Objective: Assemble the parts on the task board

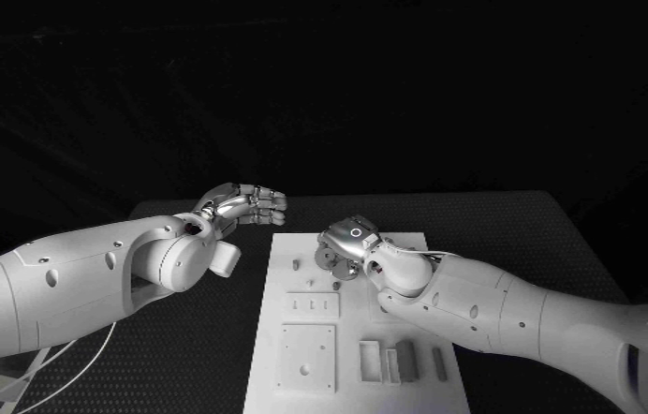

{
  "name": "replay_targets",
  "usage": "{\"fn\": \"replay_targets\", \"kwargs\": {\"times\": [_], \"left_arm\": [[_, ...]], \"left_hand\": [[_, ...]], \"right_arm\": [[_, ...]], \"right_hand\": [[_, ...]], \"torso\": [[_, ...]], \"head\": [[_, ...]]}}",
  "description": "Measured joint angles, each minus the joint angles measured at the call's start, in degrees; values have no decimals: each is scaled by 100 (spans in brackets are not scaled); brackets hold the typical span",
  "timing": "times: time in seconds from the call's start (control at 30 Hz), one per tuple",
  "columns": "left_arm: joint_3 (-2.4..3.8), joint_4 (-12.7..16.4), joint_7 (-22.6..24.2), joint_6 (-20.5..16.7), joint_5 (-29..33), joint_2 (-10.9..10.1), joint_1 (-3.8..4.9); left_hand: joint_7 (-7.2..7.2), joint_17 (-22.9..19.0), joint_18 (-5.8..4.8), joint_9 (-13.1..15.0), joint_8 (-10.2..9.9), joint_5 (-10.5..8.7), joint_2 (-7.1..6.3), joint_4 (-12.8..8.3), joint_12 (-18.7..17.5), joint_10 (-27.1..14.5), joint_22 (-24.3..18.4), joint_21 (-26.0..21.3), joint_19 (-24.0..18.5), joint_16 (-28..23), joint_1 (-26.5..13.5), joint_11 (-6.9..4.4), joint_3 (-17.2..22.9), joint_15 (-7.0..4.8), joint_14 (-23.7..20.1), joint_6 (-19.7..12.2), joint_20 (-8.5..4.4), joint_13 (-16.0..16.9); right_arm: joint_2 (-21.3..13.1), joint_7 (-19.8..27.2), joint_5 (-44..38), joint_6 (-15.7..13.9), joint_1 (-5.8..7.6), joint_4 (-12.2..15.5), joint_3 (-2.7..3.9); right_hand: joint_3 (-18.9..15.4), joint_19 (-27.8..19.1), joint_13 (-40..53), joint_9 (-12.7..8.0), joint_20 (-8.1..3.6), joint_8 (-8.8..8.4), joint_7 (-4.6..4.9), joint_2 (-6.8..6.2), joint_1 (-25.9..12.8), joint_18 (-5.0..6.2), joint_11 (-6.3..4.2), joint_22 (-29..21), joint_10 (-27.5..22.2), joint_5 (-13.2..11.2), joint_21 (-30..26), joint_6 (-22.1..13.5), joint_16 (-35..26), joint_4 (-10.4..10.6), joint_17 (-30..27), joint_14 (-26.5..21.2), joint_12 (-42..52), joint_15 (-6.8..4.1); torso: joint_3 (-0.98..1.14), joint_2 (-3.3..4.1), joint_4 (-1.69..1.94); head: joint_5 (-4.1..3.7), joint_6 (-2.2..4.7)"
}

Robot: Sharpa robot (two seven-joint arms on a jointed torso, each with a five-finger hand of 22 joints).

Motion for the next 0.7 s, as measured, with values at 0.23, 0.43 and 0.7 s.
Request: {"fn": "replay_targets", "kwargs": {"times": [0.23, 0.43, 0.7], "left_arm": [[0, -4, 0, 1, 0, -2, 0], [0, -7, 0, 1, 0, -7, 0], [0, -8, 0, 3, 1, -4, 0]], "left_hand": [[0, -1, -1, 0, 0, 0, 0, 0, -22, 0, 0, 0, 0, 0, 0, 0, 0, 0, 0, 0, 0, 0], [0, 5, -1, 1, 0, 0, 0, 0, -22, 0, 1, 0, 0, 0, 0, 0, 0, 0, 0, 0, 0, 0], [0, 5, -2, 1, 0, 0, 0, 0, -22, 0, 1, 0, 0, 0, 0, 0, 0, -1, -1, 0, 0, 1]], "right_arm": [[-39, 4, 109, -42, -2, 13, -2], [-112, 0, 310, -63, 0, 42, 0], [-145, 64, 748, 98, 1, 7, 1]], "right_hand": [[8, -22, -22, -125, 1, -267, 114, -195, -90, 0, 110, 0, -70, 2, -25, -497, -48, 27, -119, -72, -60, 72], [50, -29, -22, -142, 9, -296, 177, -327, -222, -2, 138, 0, -78, 2, -37, -585, -48, 144, -127, -76, -60, 114], [106, -7, -15, -131, -11, -316, 167, -368, -263, -7, 169, 0, -88, 2, -47, -614, -48, 280, -133, -75, -60, 115]], "torso": [[0, -2, -1], [2, -3, -4], [2, -2, -4]], "head": [[3, -1], [3, -4], [10, -10]]}}
